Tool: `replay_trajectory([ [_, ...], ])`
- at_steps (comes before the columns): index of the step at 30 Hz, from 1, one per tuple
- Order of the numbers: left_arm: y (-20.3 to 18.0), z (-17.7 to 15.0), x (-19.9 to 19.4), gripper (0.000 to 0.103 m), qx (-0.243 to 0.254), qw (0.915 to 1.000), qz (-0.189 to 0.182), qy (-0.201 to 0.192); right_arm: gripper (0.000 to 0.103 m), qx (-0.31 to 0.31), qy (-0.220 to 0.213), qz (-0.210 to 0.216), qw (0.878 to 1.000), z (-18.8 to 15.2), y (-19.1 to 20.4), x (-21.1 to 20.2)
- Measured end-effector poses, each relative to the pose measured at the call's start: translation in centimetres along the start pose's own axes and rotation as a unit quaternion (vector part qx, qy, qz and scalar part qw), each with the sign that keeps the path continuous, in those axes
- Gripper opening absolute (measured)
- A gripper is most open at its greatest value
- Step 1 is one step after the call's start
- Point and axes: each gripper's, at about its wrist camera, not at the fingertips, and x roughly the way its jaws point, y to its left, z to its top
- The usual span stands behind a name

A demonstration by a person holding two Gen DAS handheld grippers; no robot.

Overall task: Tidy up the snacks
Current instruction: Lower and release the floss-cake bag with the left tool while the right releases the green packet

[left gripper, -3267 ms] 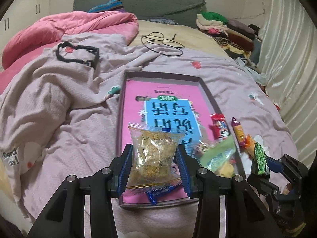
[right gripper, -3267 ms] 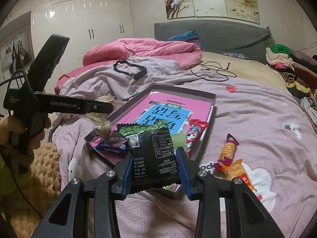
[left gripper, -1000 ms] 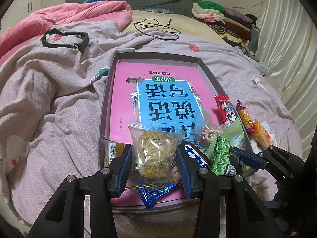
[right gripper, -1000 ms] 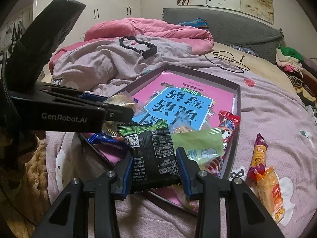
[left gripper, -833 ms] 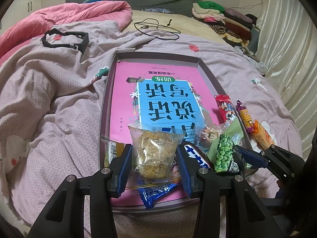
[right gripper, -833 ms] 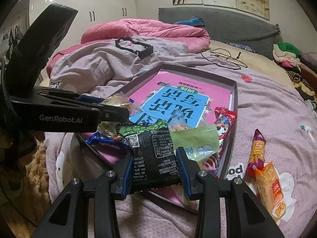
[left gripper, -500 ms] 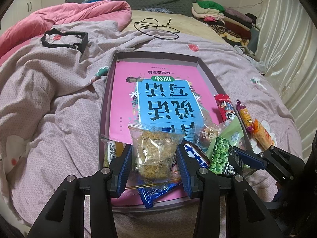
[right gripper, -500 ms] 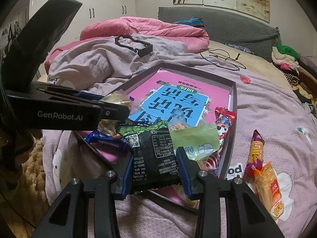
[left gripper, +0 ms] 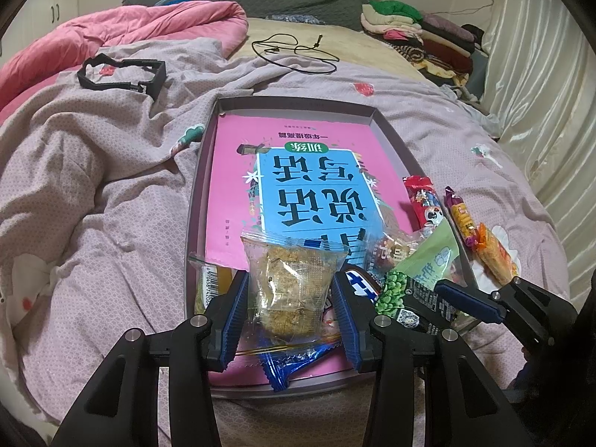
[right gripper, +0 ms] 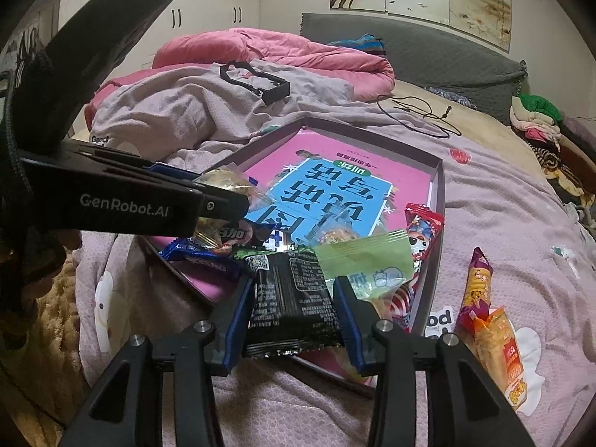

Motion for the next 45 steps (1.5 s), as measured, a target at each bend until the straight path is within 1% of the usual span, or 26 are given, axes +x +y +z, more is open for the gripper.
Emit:
replay_trajectory([
  [7,-0.1,0.1,-0.2,0.046,0.0,1.0,0.0,-0.002,0.045,-0.005,-0.018,0.022,1.0,-1.1,-0.3,-2.1],
  [10,-0.2,0.2,-0.3,0.046,0.001,1.0,-0.002,-0.003,0.045,-0.004,-0.023,0.045,0.999,-1.3,-0.4,-2.7],
  [13,-0.4,0.1,-0.3,0.047,0.004,1.0,-0.002,-0.003,0.044,-0.013,-0.022,0.046,0.999,-1.2,0.0,-2.7],
  [15,-0.5,0.1,-0.3,0.047,0.006,1.0,-0.003,-0.002,0.041,-0.014,-0.021,0.051,0.998,-1.2,0.2,-2.6],
  [17,-0.5,0.1,-0.2,0.047,0.006,1.0,-0.005,-0.001,0.039,-0.021,-0.019,0.048,0.998,-1.2,0.4,-2.4],
  [19,-0.6,0.1,-0.2,0.047,0.007,0.9999,-0.007,0.0,0.037,-0.028,-0.012,0.035,0.999,-1.3,0.5,-2.1],
  [25,-0.8,0.1,-0.1,0.047,0.012,0.9999,-0.01,0.002,0.036,-0.032,-0.006,0.019,0.999,-1.3,0.3,-1.6],
  [34,-0.8,0.0,0.2,0.048,0.008,0.9999,-0.01,0.006,0.035,-0.024,-0.006,0.016,1.0,-1.1,-0.3,-1.4],
  [38,-1.0,0.0,0.0,0.053,0.013,0.9999,-0.009,0.002,0.035,-0.024,-0.006,0.016,1.0,-1.0,-0.3,-1.4],
  [45,-1.2,0.1,-0.3,0.058,0.017,0.9998,-0.006,-0.001,0.035,-0.013,-0.007,0.017,1.0,-0.9,-0.8,-1.3],
])
